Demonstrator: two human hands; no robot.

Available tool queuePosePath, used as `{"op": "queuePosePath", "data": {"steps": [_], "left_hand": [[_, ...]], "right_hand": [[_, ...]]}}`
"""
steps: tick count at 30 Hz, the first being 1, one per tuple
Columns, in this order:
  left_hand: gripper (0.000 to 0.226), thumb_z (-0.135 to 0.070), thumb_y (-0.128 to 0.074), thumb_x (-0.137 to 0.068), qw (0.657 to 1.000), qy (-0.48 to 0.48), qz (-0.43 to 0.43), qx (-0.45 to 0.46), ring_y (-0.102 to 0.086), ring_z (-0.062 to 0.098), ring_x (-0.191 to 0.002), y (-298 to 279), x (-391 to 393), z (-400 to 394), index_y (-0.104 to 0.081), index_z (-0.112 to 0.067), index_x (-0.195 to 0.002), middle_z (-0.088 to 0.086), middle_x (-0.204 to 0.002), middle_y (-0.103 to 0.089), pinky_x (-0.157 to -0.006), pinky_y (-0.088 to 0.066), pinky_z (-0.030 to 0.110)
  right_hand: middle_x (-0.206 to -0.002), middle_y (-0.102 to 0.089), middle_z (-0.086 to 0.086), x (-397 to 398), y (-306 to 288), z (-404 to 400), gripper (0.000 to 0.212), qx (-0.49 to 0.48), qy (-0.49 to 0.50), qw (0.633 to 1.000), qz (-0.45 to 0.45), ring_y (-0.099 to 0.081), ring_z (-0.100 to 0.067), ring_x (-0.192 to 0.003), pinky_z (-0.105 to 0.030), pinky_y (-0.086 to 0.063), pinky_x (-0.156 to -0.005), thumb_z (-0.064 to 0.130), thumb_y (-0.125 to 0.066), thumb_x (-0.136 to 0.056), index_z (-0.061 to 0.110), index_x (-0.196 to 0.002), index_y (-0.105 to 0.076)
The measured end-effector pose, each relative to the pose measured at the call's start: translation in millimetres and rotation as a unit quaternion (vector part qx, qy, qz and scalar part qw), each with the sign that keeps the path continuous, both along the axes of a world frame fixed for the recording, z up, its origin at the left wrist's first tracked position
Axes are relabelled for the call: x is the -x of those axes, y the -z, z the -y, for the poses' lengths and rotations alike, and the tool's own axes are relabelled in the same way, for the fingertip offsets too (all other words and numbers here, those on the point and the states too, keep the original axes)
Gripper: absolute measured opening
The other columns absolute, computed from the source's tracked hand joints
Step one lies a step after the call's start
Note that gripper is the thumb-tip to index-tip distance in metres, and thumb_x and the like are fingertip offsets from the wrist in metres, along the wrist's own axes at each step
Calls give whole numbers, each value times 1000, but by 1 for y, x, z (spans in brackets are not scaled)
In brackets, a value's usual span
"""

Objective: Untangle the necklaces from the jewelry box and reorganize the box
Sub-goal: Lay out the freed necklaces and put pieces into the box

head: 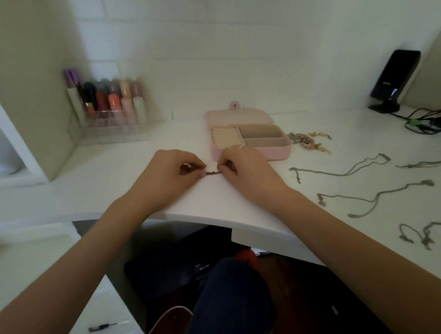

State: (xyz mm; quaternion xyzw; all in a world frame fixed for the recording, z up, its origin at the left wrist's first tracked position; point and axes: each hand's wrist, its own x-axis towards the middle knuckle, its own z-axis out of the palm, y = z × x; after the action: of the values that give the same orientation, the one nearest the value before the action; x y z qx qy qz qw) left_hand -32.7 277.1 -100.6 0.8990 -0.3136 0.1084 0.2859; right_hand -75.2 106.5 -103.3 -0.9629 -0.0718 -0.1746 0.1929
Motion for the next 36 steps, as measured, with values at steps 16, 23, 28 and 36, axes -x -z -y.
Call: {"op": "queuePosePath", "data": {"steps": [16,23,28,36], "left_hand": [[27,-31,-55,-93,992,-20,-26,119,-57,5,-66,1,-9,-3,-65,-11,-78,-3,-73,-65,-64,-42,13],[41,-37,-42,-99,910,-41,-226,346,-64,3,-65,-3,-10,-7,-61,-10,-75,-2,-66,-68,-68,-53,15],[37,-34,-38,-101,852,0,-308,424,-63,9,-63,-7,-8,-9,-50,-13,-74,-5,-56,-60,-68,-53,21],[43,-36,-34,-102,636,7,-393,664,-40,7,-41,-4,-23,-23,-35,-17,-64,-6,-45,-38,-43,-37,18]], "right_hand": [[-76,-58,14,-14,2,-20,12,-143,-58,988,-3,-49,2,-64,-8,-37,-61,24,-72,-83,17,-93,-72],[-69,-69,1,-7,-4,-18,5,-381,-91,919,-50,-63,-2,-60,-12,-48,-61,14,-65,-90,11,-86,-68],[-64,-63,6,-7,-8,-21,18,-421,-89,897,-97,-58,-2,-60,-16,-44,-61,19,-56,-95,17,-80,-65],[-45,-34,3,-3,-17,-8,30,-484,-30,869,-95,-26,-10,-35,-19,-18,-38,26,-54,-96,12,-71,-64]]}}
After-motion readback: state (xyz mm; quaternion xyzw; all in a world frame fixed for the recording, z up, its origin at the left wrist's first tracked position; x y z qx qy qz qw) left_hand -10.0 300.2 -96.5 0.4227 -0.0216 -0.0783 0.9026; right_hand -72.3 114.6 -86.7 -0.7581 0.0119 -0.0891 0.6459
